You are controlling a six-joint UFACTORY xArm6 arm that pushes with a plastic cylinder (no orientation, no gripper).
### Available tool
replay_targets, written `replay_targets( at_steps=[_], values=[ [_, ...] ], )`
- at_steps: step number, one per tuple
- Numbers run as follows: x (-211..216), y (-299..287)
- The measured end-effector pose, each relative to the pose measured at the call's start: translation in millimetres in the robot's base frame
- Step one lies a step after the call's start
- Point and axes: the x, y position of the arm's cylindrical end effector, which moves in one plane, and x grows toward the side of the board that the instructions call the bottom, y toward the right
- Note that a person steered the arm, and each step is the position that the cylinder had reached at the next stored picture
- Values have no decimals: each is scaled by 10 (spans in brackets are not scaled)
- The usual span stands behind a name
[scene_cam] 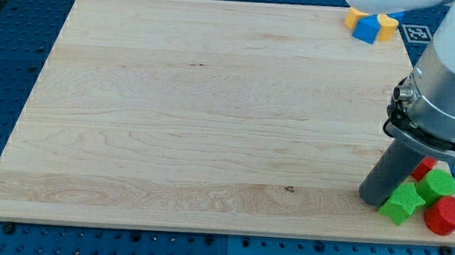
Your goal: Slide the yellow hexagon along with the blue triangle slightly down
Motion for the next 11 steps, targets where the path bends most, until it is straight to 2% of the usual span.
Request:
replay_targets(
  at_steps=[3,4,5,6,8,9,11],
  values=[
    [-6,132],
    [-532,-527],
    [-1270,-1041],
    [-2025,-1161],
    [-3410,-714],
    [-3841,-580],
    [-3848,-494]
  ],
)
